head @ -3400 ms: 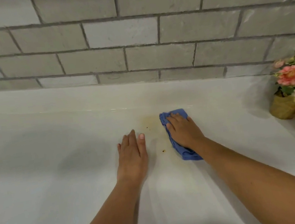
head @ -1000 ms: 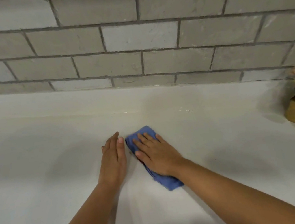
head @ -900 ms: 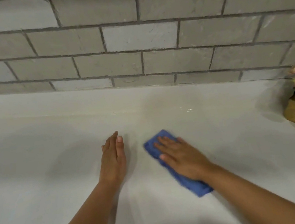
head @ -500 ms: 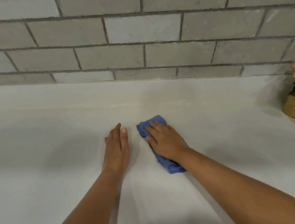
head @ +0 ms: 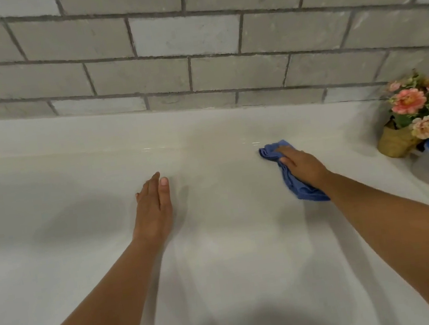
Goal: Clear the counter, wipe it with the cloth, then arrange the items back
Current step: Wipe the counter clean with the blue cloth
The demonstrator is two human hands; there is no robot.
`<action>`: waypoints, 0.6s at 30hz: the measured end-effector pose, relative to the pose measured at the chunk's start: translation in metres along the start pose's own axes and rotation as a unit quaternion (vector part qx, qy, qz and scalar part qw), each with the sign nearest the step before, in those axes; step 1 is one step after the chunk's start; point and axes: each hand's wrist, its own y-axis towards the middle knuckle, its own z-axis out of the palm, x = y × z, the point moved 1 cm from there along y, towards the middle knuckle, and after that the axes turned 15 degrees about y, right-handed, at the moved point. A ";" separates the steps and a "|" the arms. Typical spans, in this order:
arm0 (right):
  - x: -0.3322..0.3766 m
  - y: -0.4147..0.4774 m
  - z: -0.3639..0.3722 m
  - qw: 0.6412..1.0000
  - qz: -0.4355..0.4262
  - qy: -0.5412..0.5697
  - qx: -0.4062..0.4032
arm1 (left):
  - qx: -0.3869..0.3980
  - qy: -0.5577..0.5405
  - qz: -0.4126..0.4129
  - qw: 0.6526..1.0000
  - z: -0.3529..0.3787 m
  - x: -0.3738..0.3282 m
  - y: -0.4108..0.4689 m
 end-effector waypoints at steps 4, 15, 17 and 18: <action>0.005 -0.055 0.018 0.998 0.011 0.024 -0.050 | 0.000 -0.010 0.000 1.000 0.000 0.002 0.001; 0.042 -0.162 0.045 0.996 -0.090 0.005 -0.020 | 0.009 -0.042 0.004 0.999 -0.006 0.001 -0.003; 0.030 -0.134 0.029 0.999 0.003 -0.015 -0.029 | 0.014 -0.049 0.003 0.999 -0.008 0.000 -0.005; 0.026 -0.125 0.025 0.998 0.035 -0.028 -0.034 | 0.016 -0.052 0.001 0.999 -0.009 0.000 -0.006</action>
